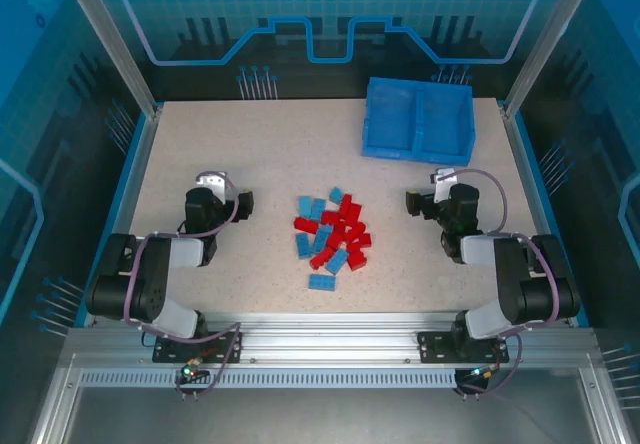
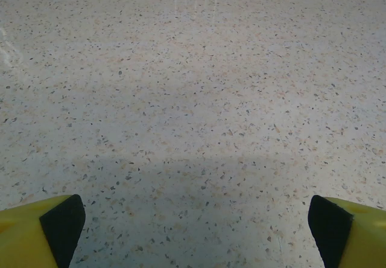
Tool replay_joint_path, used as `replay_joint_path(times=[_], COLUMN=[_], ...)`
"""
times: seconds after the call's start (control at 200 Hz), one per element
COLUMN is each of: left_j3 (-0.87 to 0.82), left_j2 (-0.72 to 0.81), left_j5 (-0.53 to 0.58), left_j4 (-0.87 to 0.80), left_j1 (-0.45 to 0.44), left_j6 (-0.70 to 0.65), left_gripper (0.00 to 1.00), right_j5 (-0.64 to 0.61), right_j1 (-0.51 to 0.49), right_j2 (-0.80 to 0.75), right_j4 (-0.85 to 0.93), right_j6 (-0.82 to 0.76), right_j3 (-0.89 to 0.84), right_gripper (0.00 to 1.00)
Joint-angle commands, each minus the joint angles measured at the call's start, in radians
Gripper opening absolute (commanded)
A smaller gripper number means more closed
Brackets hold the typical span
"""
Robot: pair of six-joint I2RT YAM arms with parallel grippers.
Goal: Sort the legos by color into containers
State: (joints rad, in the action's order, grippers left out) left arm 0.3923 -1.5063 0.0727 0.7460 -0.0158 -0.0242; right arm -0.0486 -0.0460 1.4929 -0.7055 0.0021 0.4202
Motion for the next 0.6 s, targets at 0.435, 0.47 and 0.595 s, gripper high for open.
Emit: replay_joint_path(times=[0.435,0.47,0.595], left_j3=[0.028,0.027,0.025], left_j2=[-0.009,-0.009,-0.009], left_j5=[-0.014,-0.014,0.003], left_j4=[0.032,0.031,0.036], left_j1=[0.01,0.01,0.01], left_j6=[0.025,0.025,0.032], left_gripper=[0.99,0.99,0.99], right_j5=[0.045,0.04,0.06], right_j1=[0.014,0.012,0.013], right_j2=[0.009,0.009,-0.012], right_j4=[-0.038,-0.037,-0.011], right_j6=[0.002,0.0,-0.005], right_j3=[0.016,0.017,0.028], right_gripper=[1.0,1.0,1.0])
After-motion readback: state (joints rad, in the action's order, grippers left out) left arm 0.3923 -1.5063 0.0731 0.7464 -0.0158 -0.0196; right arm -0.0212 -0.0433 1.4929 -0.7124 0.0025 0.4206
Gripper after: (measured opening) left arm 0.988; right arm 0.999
